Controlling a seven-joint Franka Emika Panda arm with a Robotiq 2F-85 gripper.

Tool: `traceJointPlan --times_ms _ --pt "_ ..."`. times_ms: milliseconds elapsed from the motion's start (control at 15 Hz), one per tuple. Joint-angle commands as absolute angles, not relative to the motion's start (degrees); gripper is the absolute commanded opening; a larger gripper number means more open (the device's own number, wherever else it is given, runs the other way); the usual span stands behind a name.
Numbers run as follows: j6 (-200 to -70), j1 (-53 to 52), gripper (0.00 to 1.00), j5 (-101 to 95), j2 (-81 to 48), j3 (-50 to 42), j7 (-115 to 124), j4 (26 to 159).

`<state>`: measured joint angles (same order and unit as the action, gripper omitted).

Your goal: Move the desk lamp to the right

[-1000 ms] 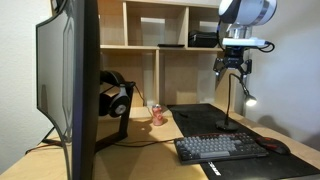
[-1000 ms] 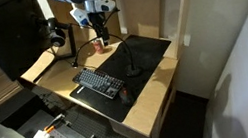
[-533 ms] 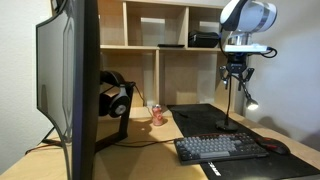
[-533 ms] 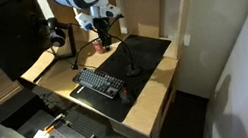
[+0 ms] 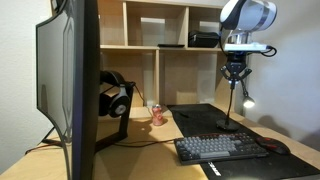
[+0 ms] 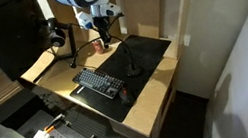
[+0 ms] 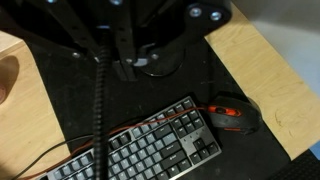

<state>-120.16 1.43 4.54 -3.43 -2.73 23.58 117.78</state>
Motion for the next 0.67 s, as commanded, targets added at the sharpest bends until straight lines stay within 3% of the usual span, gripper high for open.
traceJointPlan --times_ms 0,600 --pt "-116.6 1.9 0.00 4.6 -4.0 -3.2 25.4 115.3" --pt "-115.9 3.4 0.00 4.0 -5.1 -6.2 33.2 107.9"
